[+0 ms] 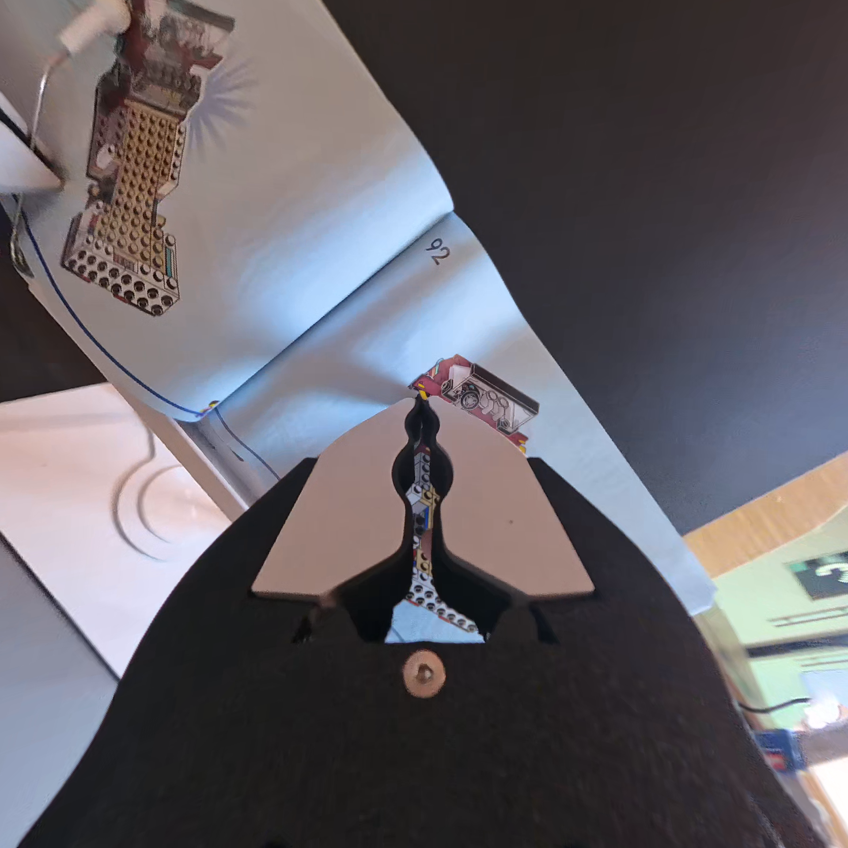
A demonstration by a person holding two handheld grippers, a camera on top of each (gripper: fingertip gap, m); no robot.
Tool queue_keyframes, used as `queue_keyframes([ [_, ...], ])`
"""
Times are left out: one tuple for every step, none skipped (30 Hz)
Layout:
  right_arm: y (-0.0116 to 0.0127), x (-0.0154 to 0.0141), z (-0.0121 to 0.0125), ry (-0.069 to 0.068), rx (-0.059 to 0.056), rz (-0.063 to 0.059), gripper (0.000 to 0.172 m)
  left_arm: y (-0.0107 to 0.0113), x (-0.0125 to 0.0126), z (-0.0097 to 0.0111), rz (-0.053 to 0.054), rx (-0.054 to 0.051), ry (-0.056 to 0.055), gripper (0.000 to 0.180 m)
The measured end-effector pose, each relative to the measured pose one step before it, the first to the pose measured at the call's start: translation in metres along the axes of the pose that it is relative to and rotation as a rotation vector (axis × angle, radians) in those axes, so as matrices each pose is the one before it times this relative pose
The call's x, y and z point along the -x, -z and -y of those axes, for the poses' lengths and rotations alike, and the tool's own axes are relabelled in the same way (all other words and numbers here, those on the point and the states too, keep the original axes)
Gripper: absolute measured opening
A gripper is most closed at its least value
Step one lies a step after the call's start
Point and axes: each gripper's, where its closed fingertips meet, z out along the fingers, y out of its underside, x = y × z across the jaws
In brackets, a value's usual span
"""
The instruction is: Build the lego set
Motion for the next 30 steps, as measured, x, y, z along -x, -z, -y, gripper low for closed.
queue_keyframes([
  [0.00173, 0.00047, -0.00232, -0.0375, -0.0087, 0.0033, 0.0, 0.00049, -0.00021, -0.00002, 0.0078, -0.0005, -0.0152, 0.006],
  [0.00226, 0.00017, -0.00375, -0.0239, -0.001, -0.0011, 0.0, 0.00015, 0.00005, -0.00007, 0.0097, -0.0009, -0.0143, 0.006],
  [0.00315, 0.00014, -0.00443, -0.0187, -0.0007, -0.0028, 0.0, 0.00011, -0.00014, 0.00002, 0.0032, -0.0006, -0.0046, 0.006],
  [0.00412, 0.00125, -0.00484, -0.0263, -0.0011, 0.0038, 0.0, 0.00023, -0.00027, 0.00007, -0.003, 0.0014, 0.004, 0.006],
  [0.00473, 0.00299, -0.00488, -0.0362, -0.0023, 0.0116, 0.0, 0.00009, -0.00009, 0.00011, -0.0048, 0.0014, 0.0032, 0.006],
  [0.00476, 0.00478, -0.004, -0.0334, -0.0054, 0.017, 0.001, -0.00004, -0.00015, 0.0001, -0.0025, -0.0005, -0.0039, 0.006],
  [0.0048, 0.00623, -0.0013, -0.0174, -0.0149, 0.0161, 0.002, 0.00014, -0.00012, 0.00009, 0.0, 0.0004, -0.0097, 0.006],
  [0.00402, 0.0087, 0.00188, 0.0085, -0.0236, 0.0191, 0.002, 0.0001, -0.00043, 0.00046, 0.0003, 0.0, -0.0121, 0.006],
  [0.00185, 0.01131, 0.00325, 0.0302, -0.0159, 0.0266, 0.002, 0.00018, -0.00072, 0.00081, 0.0012, 0.0002, -0.0165, 0.006],
  [-0.00106, 0.01236, 0.00367, 0.0366, -0.0026, 0.0324, 0.002, 0.0002, -0.00094, 0.00116, 0.0014, 0.0006, -0.0215, 0.006],
  [-0.00373, 0.01096, 0.00364, 0.0291, 0.0075, 0.0293, 0.002, 0.00024, -0.00112, 0.00121, 0.0017, 0.0031, -0.0267, 0.005],
  [-0.00584, 0.00867, 0.0028, 0.0195, 0.0164, 0.0255, 0.001, 0.00029, -0.00113, 0.00129, 0.0035, 0.0045, -0.0306, 0.005],
  [-0.00733, 0.00597, 0.00116, 0.0114, 0.0252, 0.0208, 0.0, 0.0003, -0.00205, 0.0022, 0.0005, 0.0011, -0.0345, 0.005],
  [-0.00689, 0.00302, 0.00171, 0.0075, 0.0195, 0.0101, 0.0, 0.00051, -0.00336, 0.00307, -0.0046, -0.0053, -0.0489, 0.005],
  [-0.00494, 0.00195, 0.00296, 0.0118, 0.0114, 0.004, 0.0, 0.00052, -0.00204, 0.00167, 0.0056, 0.004, -0.0593, 0.005],
  [-0.00349, 0.00146, 0.00248, 0.017, 0.0172, 0.0015, 0.0, 0.00046, -0.00145, 0.00101, 0.0066, 0.0115, -0.0569, 0.005],
  [-0.00244, 0.00083, 0.00121, 0.0166, 0.0226, -0.0014, 0.0, 0.00052, -0.00359, 0.003, -0.0143, -0.0008, -0.0483, 0.004],
  [-0.0015, 0.00049, 0.00039, 0.0047, 0.0215, 0.0006, 0.0, 0.0001, -0.00421, 0.00328, -0.0203, -0.0028, -0.0572, 0.004],
  [-0.00059, 0.00039, 0.0004, -0.0128, 0.0148, 0.0038, 0.0, -0.00067, -0.00267, 0.00212, -0.0073, 0.0034, -0.0779, 0.004],
  [-0.00045, 0.00017, -0.00027, -0.0229, 0.0099, 0.0052, 0.0, -0.00067, -0.00184, 0.00196, 0.0016, 0.005, -0.0842, 0.004],
  [-0.00061, 0.00008, -0.00073, -0.0333, 0.0039, 0.0086, 0.0, -0.00048, -0.00069, 0.00114, 0.0049, 0.0143, -0.0701, 0.004],
  [-0.00049, -0.00014, -0.00045, -0.0369, -0.0039, 0.0072, 0.0, -0.00021, -0.00191, 0.00209, -0.0056, 0.0123, -0.0602, 0.004],
  [-0.00001, 0.00019, -0.00039, -0.0327, -0.0039, 0.0057, 0.0, 0.00003, -0.00195, 0.00194, -0.0013, 0.011, -0.0672, 0.004],
  [0.00037, 0.00013, -0.0005, -0.0237, -0.0018, 0.0014, 0.0, 0.00047, -0.0002, 0.00059, 0.0151, 0.0159, -0.0699, 0.005],
  [0.00057, 0.00028, -0.00073, -0.0113, -0.0022, -0.0024, 0.0, 0.00125, -0.00044, 0.00098, 0.0142, 0.0059, -0.0523, 0.005],
  [0.00057, 0.00012, -0.00107, -0.0041, -0.002, -0.0046, 0.0, 0.00174, 0.00006, 0.00012, 0.0112, 0.0034, -0.0228, 0.006],
  [0.00095, -0.00012, -0.0008, -0.0039, -0.0034, -0.0039, 0.0, 0.00188, 0.00019, -0.00022, 0.0041, -0.0029, 0.0064, 0.006],
  [0.00086, 0.00001, -0.00042, -0.0045, -0.0029, 0.0012, 0.0, 0.00132, 0.00005, -0.00059, 0.0021, -0.004, 0.0233, 0.006],
  [0.00018, 0.00015, 0.0001, 0.0018, -0.0055, 0.0048, 0.0, 0.00036, 0.00018, -0.00039, 0.0065, -0.0018, 0.0052, 0.006],
  [-0.00048, 0.00033, 0.00045, 0.0167, -0.0115, 0.0073, 0.0, -0.00021, -0.00013, 0.00057, 0.0107, 0.0002, -0.0266, 0.006],
])
